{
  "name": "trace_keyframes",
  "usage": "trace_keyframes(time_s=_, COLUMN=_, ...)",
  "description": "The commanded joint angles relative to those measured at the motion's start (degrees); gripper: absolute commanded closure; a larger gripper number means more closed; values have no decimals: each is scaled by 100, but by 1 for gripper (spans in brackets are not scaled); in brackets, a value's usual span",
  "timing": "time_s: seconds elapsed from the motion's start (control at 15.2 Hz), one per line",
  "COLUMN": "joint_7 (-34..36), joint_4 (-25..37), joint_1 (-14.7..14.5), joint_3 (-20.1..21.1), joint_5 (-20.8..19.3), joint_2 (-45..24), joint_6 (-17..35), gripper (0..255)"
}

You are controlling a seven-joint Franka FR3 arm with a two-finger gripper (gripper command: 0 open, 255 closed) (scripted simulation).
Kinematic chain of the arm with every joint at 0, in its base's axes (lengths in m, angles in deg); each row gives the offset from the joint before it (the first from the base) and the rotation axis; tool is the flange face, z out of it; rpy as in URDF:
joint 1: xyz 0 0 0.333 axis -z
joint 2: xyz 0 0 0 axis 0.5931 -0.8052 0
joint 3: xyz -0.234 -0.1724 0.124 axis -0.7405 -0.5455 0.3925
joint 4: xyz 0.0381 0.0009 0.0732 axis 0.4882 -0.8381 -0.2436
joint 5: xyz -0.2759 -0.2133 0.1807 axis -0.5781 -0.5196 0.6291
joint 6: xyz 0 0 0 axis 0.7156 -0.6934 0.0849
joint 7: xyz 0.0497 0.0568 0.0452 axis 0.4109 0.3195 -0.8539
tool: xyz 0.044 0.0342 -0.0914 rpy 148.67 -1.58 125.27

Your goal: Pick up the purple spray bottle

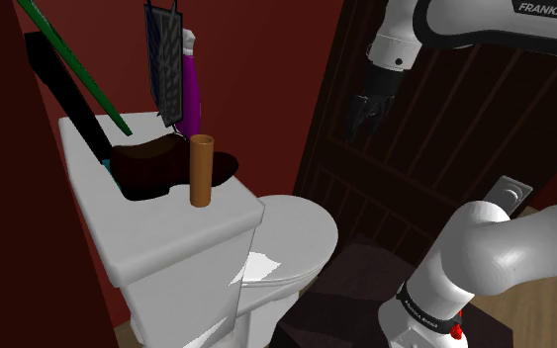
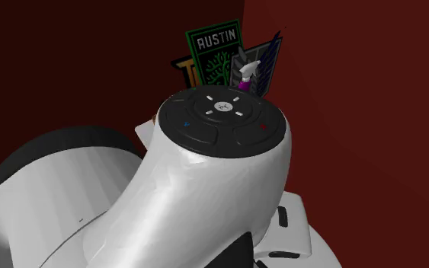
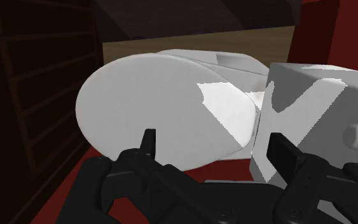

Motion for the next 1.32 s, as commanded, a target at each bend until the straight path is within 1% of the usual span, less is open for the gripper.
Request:
trace_keyframes(time_s=0.0, joint_7=0, joint_4=0, joint_1=0, joint_3=0, joint_5=0, joint_2=0, joint_6=0, gripper=0)
trace_keyframes(time_s=0.33, joint_7=503, joint_4=-165, joint_1=-106, joint_3=441, joint_5=142, joint_2=-281, joint_6=1223, gripper=0)
trace_keyframes(time_s=0.66, joint_7=1033, joint_4=-151, joint_1=-118, joint_3=922, joint_5=121, joint_2=-721, joint_6=2419, gripper=0)
trace_keyframes(time_s=0.99, joint_7=1652, joint_4=50, joint_1=13, joint_3=1460, joint_5=-119, joint_2=-1278, joint_6=3525, gripper=0)
trace_keyframes(time_s=1.25, joint_7=2256, joint_4=347, joint_1=262, joint_3=1960, joint_5=-519, joint_2=-1772, joint_6=4299, gripper=0)
